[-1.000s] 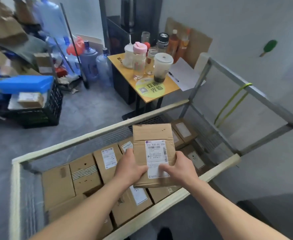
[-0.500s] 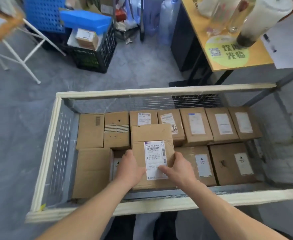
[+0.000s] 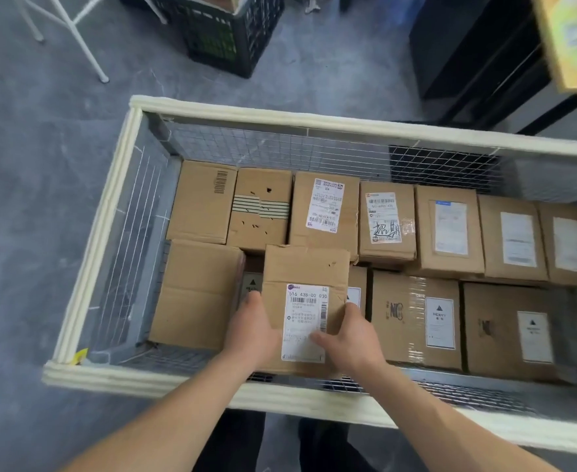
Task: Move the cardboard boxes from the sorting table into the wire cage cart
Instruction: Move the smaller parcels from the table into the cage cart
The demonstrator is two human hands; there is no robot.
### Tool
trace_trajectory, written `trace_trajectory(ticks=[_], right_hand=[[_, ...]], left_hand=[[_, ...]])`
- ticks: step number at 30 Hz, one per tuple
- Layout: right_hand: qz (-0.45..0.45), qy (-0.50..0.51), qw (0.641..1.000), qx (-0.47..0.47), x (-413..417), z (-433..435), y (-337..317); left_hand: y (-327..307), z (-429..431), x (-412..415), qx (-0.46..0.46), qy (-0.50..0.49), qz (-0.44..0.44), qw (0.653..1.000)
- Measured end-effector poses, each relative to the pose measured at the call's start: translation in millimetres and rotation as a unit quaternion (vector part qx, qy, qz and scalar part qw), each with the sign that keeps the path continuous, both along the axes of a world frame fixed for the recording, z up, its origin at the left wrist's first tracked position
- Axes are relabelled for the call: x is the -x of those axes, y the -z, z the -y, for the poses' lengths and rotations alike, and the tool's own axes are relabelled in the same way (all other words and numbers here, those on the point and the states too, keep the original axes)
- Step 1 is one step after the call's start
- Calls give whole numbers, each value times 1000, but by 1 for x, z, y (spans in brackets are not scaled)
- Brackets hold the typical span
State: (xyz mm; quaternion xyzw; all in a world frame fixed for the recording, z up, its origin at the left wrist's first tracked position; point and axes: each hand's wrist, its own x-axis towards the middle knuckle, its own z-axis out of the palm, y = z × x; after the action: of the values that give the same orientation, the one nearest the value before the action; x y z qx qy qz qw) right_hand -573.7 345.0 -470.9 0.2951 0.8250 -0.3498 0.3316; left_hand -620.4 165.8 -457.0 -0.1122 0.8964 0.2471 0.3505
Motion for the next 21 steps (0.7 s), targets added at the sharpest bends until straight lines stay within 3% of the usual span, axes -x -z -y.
trace_trajectory(ticks=[12, 21], right_hand=[[24, -36, 999, -3, -3, 24, -1], [51, -50, 997, -1, 14, 45, 42]], left_hand=[[3, 28, -6, 16, -3, 23, 1000], [45, 49, 6, 45, 17, 27, 998]])
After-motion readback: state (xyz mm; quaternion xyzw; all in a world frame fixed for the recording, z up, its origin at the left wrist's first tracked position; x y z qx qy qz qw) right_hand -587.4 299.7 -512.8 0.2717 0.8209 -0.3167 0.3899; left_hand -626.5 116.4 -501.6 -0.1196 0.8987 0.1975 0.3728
